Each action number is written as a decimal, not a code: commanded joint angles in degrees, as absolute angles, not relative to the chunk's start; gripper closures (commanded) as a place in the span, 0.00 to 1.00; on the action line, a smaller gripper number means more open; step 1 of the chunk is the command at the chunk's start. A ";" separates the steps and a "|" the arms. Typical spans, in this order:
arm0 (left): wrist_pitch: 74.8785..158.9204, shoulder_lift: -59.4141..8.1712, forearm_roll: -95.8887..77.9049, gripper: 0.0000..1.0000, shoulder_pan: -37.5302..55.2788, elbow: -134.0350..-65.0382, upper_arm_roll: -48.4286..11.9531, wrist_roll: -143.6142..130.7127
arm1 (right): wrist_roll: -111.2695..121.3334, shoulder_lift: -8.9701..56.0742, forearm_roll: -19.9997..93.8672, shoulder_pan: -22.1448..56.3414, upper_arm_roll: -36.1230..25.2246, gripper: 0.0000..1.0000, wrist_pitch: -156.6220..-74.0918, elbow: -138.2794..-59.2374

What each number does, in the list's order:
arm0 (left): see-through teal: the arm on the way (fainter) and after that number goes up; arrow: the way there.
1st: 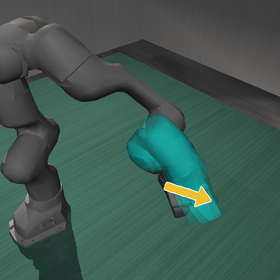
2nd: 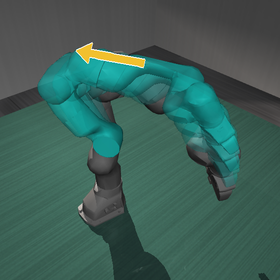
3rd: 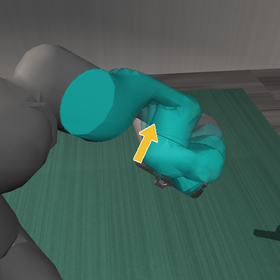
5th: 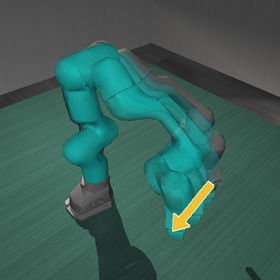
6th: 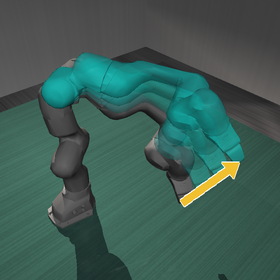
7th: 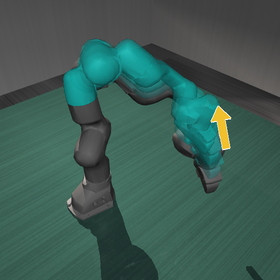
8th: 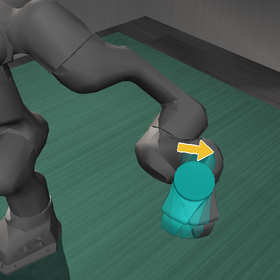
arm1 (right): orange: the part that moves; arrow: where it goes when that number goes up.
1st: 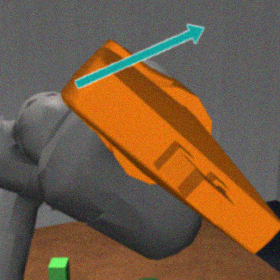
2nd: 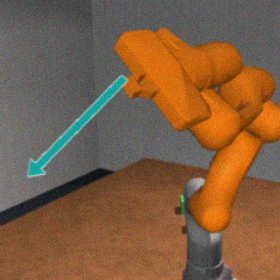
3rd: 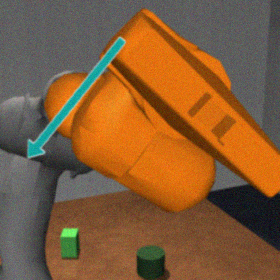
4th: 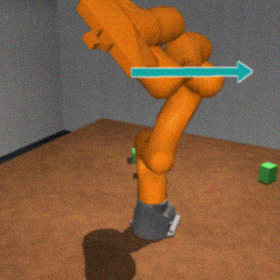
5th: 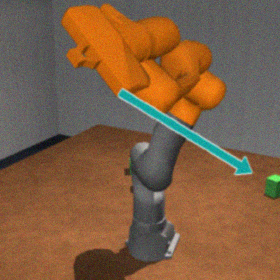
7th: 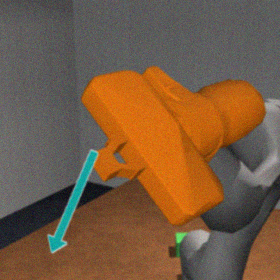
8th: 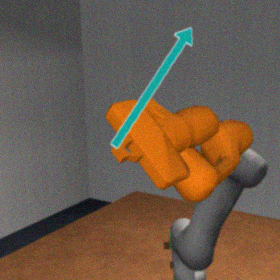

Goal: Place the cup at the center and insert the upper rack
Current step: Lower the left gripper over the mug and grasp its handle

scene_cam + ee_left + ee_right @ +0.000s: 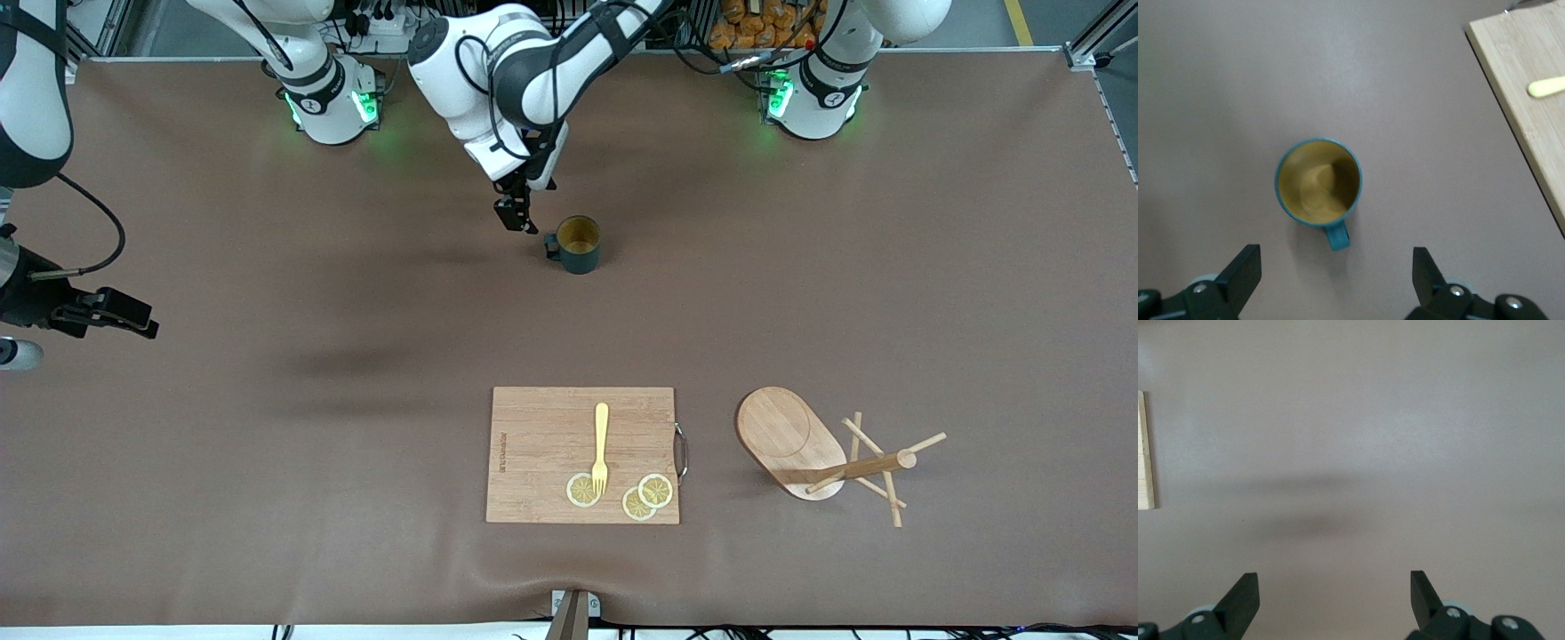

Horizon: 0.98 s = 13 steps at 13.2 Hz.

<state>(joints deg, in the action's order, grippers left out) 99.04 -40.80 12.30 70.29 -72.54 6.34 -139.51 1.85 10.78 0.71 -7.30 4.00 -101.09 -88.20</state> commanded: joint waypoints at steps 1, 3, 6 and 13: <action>101.15 -44.20 13.18 0.00 72.15 -69.96 8.00 -140.10 | 1.06 8.61 -0.44 -3.80 1.25 0.00 -101.34 -90.00; 104.14 -45.43 13.27 0.00 72.77 -69.96 8.26 -141.50 | 1.14 8.61 -0.35 -0.45 -2.10 0.00 -101.51 -90.09; 104.94 -47.63 13.27 0.00 72.86 -69.96 8.44 -141.85 | 1.05 8.70 -0.18 -0.35 -2.20 0.00 -101.51 -90.09; 104.86 -50.18 13.53 0.00 72.86 -70.66 8.35 -142.30 | 1.05 9.66 0.44 -0.96 -2.20 0.00 -93.98 -88.86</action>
<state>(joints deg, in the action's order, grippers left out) 105.40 -48.84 12.30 72.18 -71.86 7.70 -141.22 1.72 10.54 0.72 -1.31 -1.59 -97.49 -88.30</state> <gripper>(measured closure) 0.000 0.000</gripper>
